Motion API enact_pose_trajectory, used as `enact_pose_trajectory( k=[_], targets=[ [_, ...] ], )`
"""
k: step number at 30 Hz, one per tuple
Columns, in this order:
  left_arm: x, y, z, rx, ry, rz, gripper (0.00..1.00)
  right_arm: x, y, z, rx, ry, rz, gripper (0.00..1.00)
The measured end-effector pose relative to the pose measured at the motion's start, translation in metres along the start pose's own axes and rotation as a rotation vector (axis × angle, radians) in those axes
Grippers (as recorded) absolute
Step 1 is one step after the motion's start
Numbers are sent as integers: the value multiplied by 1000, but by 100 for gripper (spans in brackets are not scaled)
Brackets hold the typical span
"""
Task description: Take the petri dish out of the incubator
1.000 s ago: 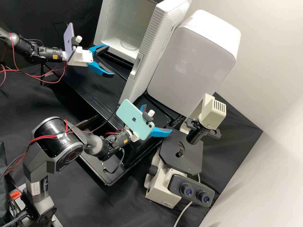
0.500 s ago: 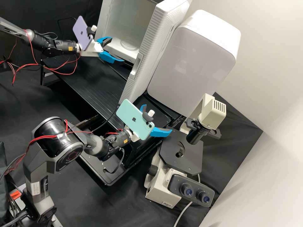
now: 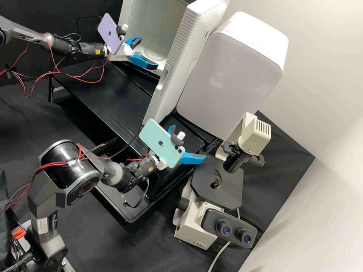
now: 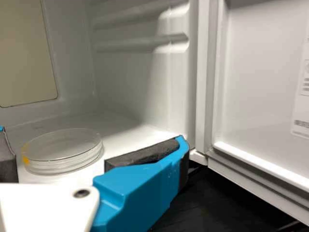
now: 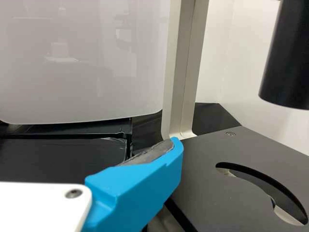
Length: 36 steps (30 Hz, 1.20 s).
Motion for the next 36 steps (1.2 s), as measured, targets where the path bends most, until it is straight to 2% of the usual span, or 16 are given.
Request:
enact_pose_trajectory(
  k=[5,9,12,17,20,23,24,25,27,29,30,34,36],
  targets=[
    [14,-7,-6,-20,49,-35,100,0,0,0,0,0,0,100],
    [25,-10,-12,-52,97,-52,100,0,0,0,0,0,0,100],
    [32,-12,-15,-54,112,-70,100,0,0,0,0,0,0,100],
    [39,-8,-17,-63,117,-74,100,0,0,0,0,0,0,100],
    [44,-3,-18,-88,125,-63,100,0,0,0,0,0,0,100],
    [48,-1,-20,-114,142,-54,100,0,0,0,0,0,0,100],
    [50,-3,-21,-108,150,-56,100,0,0,0,0,0,0,100],
    [51,-3,-22,-124,162,-53,100,0,0,0,0,0,0,100],
    [53,-3,-24,-123,184,-57,100,0,0,0,0,0,0,100],
    [55,-4,-26,-100,203,-60,100,0,0,0,0,0,0,100],
    [55,-2,-27,-108,214,-57,100,0,0,0,0,0,0,100],
    [57,-4,-27,-58,248,-77,100,0,0,0,0,0,0,100],
    [57,-4,-27,-72,261,-82,100,0,0,0,0,0,0,100]
  ],
)
